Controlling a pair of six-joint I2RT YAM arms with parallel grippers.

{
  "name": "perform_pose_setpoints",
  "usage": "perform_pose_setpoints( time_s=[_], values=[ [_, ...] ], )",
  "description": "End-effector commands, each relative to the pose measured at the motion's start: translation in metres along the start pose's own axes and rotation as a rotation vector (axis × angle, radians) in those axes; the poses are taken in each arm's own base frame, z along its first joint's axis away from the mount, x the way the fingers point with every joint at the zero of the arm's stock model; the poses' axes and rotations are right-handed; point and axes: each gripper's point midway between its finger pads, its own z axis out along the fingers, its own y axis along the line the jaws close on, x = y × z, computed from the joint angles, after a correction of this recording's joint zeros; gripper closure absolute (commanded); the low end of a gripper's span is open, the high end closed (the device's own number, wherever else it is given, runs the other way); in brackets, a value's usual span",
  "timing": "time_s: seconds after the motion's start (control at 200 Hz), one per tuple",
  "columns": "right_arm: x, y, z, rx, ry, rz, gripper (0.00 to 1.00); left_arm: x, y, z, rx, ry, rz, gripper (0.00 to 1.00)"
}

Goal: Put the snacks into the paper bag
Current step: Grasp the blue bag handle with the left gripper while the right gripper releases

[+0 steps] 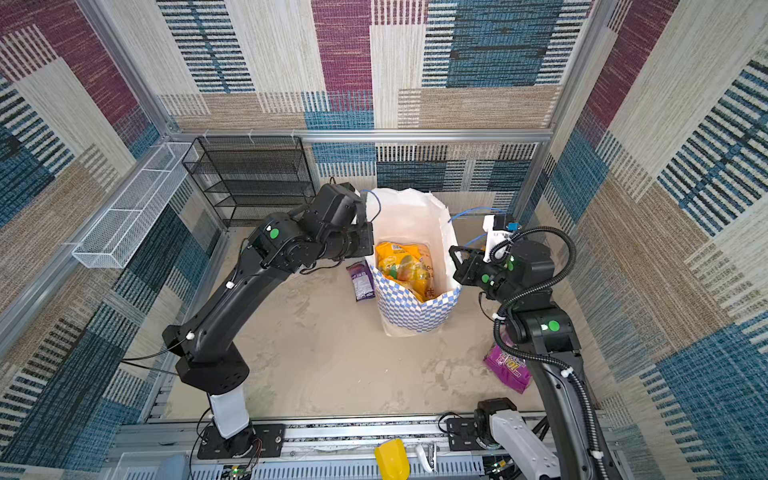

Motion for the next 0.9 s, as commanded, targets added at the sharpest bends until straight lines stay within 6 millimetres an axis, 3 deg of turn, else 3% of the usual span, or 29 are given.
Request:
perform_pose_setpoints(
  time_s=[0.0, 0.145, 0.336, 0.451, 0.586, 0.706, 0.896],
  values=[
    [-0.012, 0.033, 0.010, -0.117, -0.036, -0.050, 1.00, -0.017, 0.015, -0.013, -0.026, -0.072, 0.019, 1.00],
    [0.005, 0.066, 0.045, -0.173, 0.045, -0.091, 1.00, -0.021, 0.044, -0.028, -0.059, -0.077, 0.012, 1.00],
    [0.020, 0.105, 0.080, -0.223, 0.081, -0.117, 1.00, -0.018, 0.099, -0.052, -0.068, -0.046, -0.045, 1.00],
    [0.036, 0.123, 0.106, -0.226, 0.119, -0.125, 1.00, -0.010, 0.139, -0.057, -0.114, -0.029, -0.076, 1.00],
    [0.062, 0.143, 0.127, -0.227, 0.123, -0.121, 1.00, 0.004, 0.167, -0.049, -0.100, 0.023, -0.103, 1.00],
    [0.075, 0.150, 0.136, -0.202, 0.097, -0.124, 1.00, 0.010, 0.188, -0.041, -0.099, 0.044, -0.112, 1.00],
    [0.088, 0.140, 0.148, -0.159, 0.104, -0.093, 1.00, 0.018, 0.206, -0.035, -0.074, 0.073, -0.118, 1.00]
  ],
)
